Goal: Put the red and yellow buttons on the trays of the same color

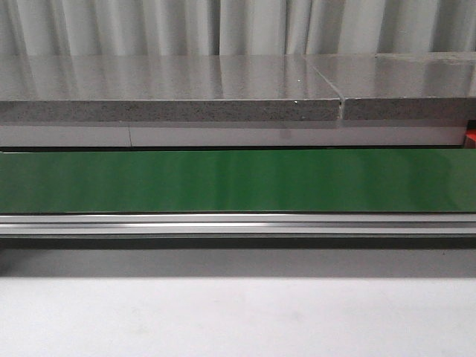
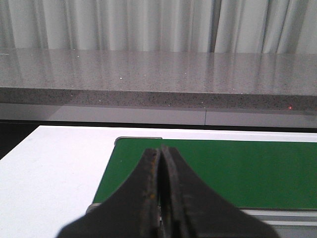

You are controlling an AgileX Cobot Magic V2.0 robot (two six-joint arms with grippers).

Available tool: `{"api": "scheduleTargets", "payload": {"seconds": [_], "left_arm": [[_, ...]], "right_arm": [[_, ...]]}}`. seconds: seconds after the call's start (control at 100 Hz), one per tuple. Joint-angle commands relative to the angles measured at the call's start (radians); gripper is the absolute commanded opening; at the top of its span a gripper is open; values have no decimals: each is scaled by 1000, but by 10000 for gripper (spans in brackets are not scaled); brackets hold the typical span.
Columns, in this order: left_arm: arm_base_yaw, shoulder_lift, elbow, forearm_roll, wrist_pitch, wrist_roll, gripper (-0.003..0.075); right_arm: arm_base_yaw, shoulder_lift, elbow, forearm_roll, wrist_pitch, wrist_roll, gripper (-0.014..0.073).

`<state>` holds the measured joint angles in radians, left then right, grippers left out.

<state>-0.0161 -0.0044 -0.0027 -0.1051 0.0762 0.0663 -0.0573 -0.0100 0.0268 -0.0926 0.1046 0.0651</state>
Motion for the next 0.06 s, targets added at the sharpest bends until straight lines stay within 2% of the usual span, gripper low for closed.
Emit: {"api": "scheduleTargets", "payload": {"seconds": [0.0, 0.05], "left_arm": [[2, -30, 48, -4, -88, -7, -19], [2, -30, 48, -4, -88, -7, -19]], "right_arm": [[1, -20, -14, -3, -74, -4, -67], [1, -20, -14, -3, -74, -4, -67]]}}
